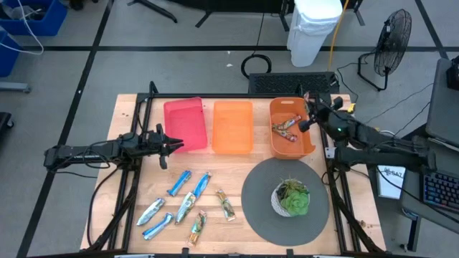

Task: Pick and place Granola Bars by type
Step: Put the red granola bar into the right orange bin

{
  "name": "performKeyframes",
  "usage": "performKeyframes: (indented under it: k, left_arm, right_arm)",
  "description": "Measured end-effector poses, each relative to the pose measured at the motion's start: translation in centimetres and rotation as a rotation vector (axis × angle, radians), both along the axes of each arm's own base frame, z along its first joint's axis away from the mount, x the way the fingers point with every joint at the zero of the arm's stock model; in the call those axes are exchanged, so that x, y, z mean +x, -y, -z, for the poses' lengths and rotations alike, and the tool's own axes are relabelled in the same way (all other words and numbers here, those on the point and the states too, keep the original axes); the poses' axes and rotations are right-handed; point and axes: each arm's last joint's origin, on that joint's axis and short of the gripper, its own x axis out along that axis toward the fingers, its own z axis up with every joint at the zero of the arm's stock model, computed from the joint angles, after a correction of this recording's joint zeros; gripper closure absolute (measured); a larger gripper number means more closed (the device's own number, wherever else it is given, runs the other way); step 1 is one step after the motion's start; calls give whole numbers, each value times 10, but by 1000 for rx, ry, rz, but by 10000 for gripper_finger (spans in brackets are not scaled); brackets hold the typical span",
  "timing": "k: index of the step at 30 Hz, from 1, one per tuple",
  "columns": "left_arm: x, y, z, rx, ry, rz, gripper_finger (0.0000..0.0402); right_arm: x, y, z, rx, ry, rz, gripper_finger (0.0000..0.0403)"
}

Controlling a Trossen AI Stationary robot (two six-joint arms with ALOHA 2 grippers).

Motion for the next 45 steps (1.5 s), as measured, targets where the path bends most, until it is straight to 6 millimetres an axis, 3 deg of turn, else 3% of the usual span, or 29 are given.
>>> performKeyframes:
  k: [9,17,45]
  left_arm:
    - [0,0,0,0,0,0,330]
    - [0,0,0,0,0,0,330]
    - [0,0,0,0,0,0,330]
  right_arm:
    - [-2,28,39,204,2,-27,403]
    - [-3,29,68,326,42,-114,403]
    - [-3,29,71,333,34,-112,403]
